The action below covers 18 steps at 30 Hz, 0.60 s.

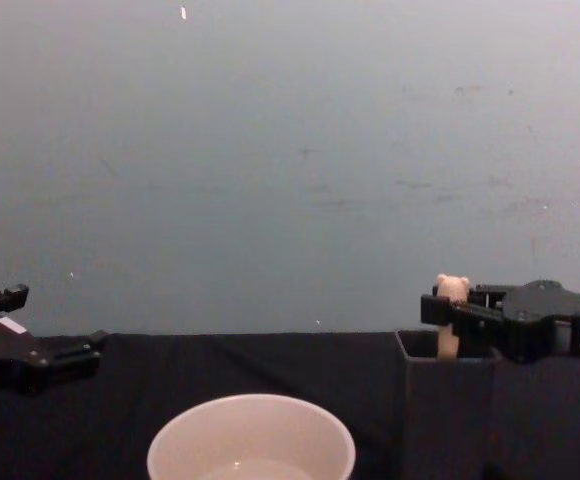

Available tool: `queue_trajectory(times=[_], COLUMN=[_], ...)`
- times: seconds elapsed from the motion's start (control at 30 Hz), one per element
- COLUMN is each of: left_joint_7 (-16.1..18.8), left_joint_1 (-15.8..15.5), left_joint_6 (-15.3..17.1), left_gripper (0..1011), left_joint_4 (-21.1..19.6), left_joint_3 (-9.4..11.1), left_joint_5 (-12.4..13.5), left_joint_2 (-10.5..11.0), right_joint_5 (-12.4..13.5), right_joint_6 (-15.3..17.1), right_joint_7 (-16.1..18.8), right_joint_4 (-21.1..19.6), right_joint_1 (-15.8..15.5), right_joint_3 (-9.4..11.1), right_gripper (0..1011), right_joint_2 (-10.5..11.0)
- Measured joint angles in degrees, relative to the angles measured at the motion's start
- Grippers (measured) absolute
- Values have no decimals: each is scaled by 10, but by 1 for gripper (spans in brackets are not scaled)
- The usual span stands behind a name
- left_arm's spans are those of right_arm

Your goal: Pick up the stirring spoon with one hand, stir inside the cup, then place it back in its original position.

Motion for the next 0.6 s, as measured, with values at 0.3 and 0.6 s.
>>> queue_trajectory(times=[0.3, 0.6], left_joint_7=[0, 0], left_joint_1=[0, 0], left_joint_6=[0, 0], left_gripper=[1001, 1001], left_joint_4=[0, 0], left_joint_3=[0, 0], left_joint_5=[0, 0], left_joint_2=[0, 0], right_joint_5=[-5, -4], right_joint_6=[3, 3], right_joint_7=[-4, -4], right_joint_4=[3, 3], right_joint_1=[-1, -1], right_joint_3=[-1, -1], right_gripper=[211, 214], right_joint_2=[0, 0])
